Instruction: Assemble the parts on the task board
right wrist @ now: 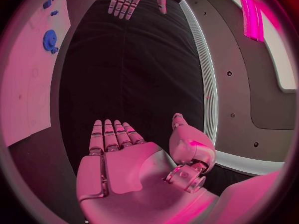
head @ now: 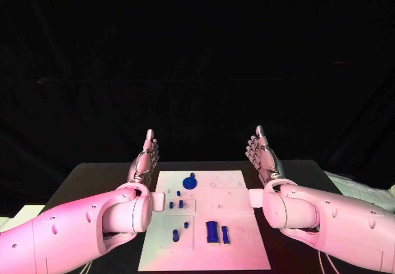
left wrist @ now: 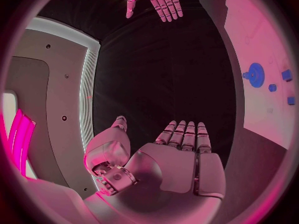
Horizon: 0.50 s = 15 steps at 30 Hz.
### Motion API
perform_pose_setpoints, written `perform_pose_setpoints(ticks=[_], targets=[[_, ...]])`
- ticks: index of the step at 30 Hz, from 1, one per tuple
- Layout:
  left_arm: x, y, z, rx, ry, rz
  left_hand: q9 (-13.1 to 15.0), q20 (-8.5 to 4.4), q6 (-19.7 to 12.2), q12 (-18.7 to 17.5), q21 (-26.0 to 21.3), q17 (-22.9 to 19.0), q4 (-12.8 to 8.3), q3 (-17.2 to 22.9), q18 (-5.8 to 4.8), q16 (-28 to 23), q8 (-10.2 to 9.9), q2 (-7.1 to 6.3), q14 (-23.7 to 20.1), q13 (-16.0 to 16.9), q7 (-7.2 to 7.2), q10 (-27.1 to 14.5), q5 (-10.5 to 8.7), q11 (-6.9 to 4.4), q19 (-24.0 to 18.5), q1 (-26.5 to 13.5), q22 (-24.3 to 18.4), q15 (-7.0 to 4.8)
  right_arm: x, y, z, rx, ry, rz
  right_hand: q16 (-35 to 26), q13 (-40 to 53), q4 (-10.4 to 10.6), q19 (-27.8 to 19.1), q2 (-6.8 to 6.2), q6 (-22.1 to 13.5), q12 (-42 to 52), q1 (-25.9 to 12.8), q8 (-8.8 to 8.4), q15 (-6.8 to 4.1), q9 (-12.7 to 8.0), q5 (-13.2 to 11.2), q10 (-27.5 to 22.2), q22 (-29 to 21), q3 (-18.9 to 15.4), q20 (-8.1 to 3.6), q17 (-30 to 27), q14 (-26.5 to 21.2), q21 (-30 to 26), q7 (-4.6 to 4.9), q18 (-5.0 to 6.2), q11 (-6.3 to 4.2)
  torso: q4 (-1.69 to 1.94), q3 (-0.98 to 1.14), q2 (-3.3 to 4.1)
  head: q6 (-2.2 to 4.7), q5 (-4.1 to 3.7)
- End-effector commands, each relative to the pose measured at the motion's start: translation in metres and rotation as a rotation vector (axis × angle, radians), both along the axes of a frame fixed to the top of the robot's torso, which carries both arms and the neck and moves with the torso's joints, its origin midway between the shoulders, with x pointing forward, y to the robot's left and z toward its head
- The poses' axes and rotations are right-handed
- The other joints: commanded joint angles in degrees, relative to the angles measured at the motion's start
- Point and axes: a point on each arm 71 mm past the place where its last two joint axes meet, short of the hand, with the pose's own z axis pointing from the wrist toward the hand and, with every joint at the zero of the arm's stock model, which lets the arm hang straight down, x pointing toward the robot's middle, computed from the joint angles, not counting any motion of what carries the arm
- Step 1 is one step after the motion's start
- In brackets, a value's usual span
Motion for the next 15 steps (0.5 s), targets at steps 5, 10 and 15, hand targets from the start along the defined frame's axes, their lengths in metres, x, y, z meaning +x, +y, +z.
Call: perform_pose_setpoints(ticks=[5,10,15], targets=[[-0.0003,-0.001,0.0028,0.008,-0.03,-0.001,-0.1,-0.11,-7.4,-0.3,-0.4,-0.1,-0.1,-0.9,-0.84,-0.4,-0.2,0.01,-7.1,-0.1,0.0,-7.9,-0.35,0.01,-6.2,-9.8,-1.8,0.04,-0.0004,0.0007,0.0015,-0.001,-0.019,0.0,-0.4,-0.1,0.1,-8.0,-0.02,-7.5,-0.4,-5.9,-0.2,0.01,-0.1,-0.3,-8.2,-0.2,-0.5,-0.01,-0.1,-8.8,-0.4,0.02,-0.78,0.01,0.0,0.0,0.0,0.0,0.01],[-0.0003,-0.001,0.0028,0.008,-0.03,-0.001,-0.1,-0.11,-7.4,-0.3,-0.4,-0.1,-0.1,-0.9,-0.84,-0.4,-0.2,0.01,-7.1,-0.1,0.0,-7.9,-0.35,0.01,-6.2,-9.8,-1.8,0.04,-0.0004,0.0007,0.0015,-0.001,-0.019,0.0,-0.4,-0.1,0.1,-8.0,-0.02,-7.5,-0.4,-10.2,-0.2,0.01,-0.1,-0.3,-8.2,-0.2,-0.5,-0.01,-0.1,-8.8,-0.4,0.02,-0.78,0.01,0.0,0.0,0.0,0.0,0.01],[-0.0003,-0.001,0.0028,0.008,-0.03,-0.001,-0.1,-0.11,-7.4,-0.3,-0.4,-0.1,-0.1,-0.9,-0.84,-0.4,-0.2,0.01,-7.1,-0.1,0.0,-7.9,-0.35,0.01,-6.2,-9.8,-1.8,0.04,-0.0004,0.0007,0.0015,-0.001,-0.019,0.0,-0.4,-0.1,0.1,-8.0,-0.02,-7.5,-0.4,-10.2,-0.2,0.01,-0.1,-0.3,-8.2,-0.2,-0.5,-0.01,-0.1,-8.8,-0.4,0.02,-0.78,0.01,0.0,0.0,0.0,0.0,0.01]])
